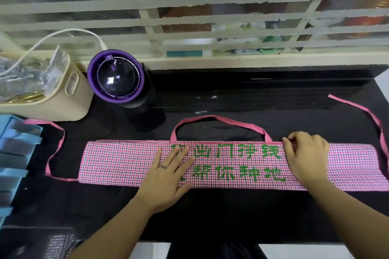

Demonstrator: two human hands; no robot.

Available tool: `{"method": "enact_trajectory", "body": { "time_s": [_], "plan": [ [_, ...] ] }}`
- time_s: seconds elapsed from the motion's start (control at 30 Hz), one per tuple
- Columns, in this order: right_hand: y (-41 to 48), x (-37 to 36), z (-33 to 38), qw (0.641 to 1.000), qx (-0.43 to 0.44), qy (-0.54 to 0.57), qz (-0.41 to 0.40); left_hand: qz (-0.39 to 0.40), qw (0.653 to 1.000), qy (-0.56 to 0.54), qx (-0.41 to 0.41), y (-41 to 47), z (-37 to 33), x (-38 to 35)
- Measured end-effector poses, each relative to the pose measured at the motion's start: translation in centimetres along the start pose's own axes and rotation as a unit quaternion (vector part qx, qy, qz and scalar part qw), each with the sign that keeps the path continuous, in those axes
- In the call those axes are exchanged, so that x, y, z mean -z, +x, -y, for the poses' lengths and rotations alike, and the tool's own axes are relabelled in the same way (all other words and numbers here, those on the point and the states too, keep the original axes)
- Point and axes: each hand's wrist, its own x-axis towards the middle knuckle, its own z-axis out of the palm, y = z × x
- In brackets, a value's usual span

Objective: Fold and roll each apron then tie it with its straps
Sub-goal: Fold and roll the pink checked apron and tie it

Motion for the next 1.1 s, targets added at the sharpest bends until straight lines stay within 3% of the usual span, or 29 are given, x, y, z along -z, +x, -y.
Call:
{"method": "enact_trajectory", "body": {
  "time_s": [0.1, 0.2, 0.3, 0.4, 0.57, 0.73, 0.87, 1.0, 1.1],
  "plan": [
    [0.2, 0.0, -0.5, 0.999, -0.023, -0.018, -0.034, 0.018, 1.0, 0.014, -0.002, 0.1, -0.1, 0.5],
    [-0.6, 1.0, 2.5, 0.99, 0.125, 0.047, -0.05, 0.019, 1.0, 0.018, -0.002, 0.1, -0.2, 0.6],
    [-4.0, 1.3, 6.5, 0.94, 0.308, 0.116, 0.095, 0.015, 1.0, 0.001, 0.0, 0.2, -0.5, 1.1],
    [-6.8, -0.4, 7.4, 0.904, 0.387, 0.022, 0.18, 0.016, 0.999, -0.041, 0.01, 0.3, -0.6, 2.0],
    [-6.4, -0.8, 7.3, 0.922, 0.362, -0.045, 0.128, 0.03, 0.997, -0.069, -0.003, 0.4, -0.3, 3.1],
    [-6.1, -0.3, 7.1, 0.933, 0.343, -0.024, 0.107, -0.062, 0.992, -0.109, 0.005, -0.5, 0.8, 3.4],
    [-3.0, 2.1, 8.2, 0.931, 0.238, 0.006, 0.276, -0.022, 0.981, -0.181, 0.061, -0.7, 2.7, 4.6],
    [0.7, 4.3, 8.9, 0.861, 0.156, 0.002, 0.484, 0.092, 0.96, -0.219, 0.148, -0.6, 4.9, 6.7],
    [1.3, 3.8, 8.6, 0.845, 0.138, -0.046, 0.515, 0.152, 0.957, -0.173, 0.174, -0.9, 6.0, 7.0]
  ]
}}
